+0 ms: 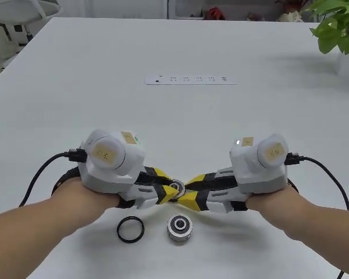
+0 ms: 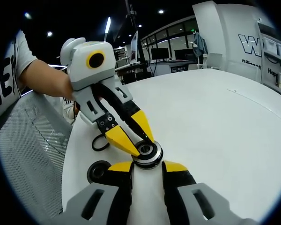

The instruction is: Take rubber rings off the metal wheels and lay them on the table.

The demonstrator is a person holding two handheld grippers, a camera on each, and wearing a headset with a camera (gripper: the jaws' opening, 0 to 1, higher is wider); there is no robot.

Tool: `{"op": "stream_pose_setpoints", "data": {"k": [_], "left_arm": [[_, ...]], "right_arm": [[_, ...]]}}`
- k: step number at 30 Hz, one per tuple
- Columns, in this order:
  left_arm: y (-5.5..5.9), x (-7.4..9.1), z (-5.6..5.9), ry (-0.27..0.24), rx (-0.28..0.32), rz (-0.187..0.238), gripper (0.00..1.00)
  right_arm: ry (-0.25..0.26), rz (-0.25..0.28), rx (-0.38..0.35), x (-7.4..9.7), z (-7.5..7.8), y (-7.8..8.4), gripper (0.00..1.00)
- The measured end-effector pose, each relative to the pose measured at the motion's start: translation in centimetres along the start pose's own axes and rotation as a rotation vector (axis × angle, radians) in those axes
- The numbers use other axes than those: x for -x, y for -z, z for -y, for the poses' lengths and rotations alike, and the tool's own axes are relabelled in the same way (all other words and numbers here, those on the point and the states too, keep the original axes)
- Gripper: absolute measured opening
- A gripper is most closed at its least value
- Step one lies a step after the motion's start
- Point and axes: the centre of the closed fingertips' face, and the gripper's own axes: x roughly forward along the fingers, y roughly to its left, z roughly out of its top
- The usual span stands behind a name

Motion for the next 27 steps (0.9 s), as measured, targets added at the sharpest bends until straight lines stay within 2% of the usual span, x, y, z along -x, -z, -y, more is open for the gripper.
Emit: {"op": "stream_pose_setpoints", "data": {"k": [3,9,27], "left_arm": [[0.0,0.0,0.0,-0.001,0.0,0.0,0.13],[0.0,0.0,0.0,-0.004,0.003,0.0,0.13],[0.0,0.1,0.0,-0.012,0.014,-0.003,0.13]], "right_arm": [[0.011,0.001,0.018,-0.4,0.0,-0.1,0.33],[-0.006,0.001,0.029,-0.9,-0.5,-0.4,0.26],[-0.015,-0.001,0.006,0.3,-0.2,0.0,0.16]]}}
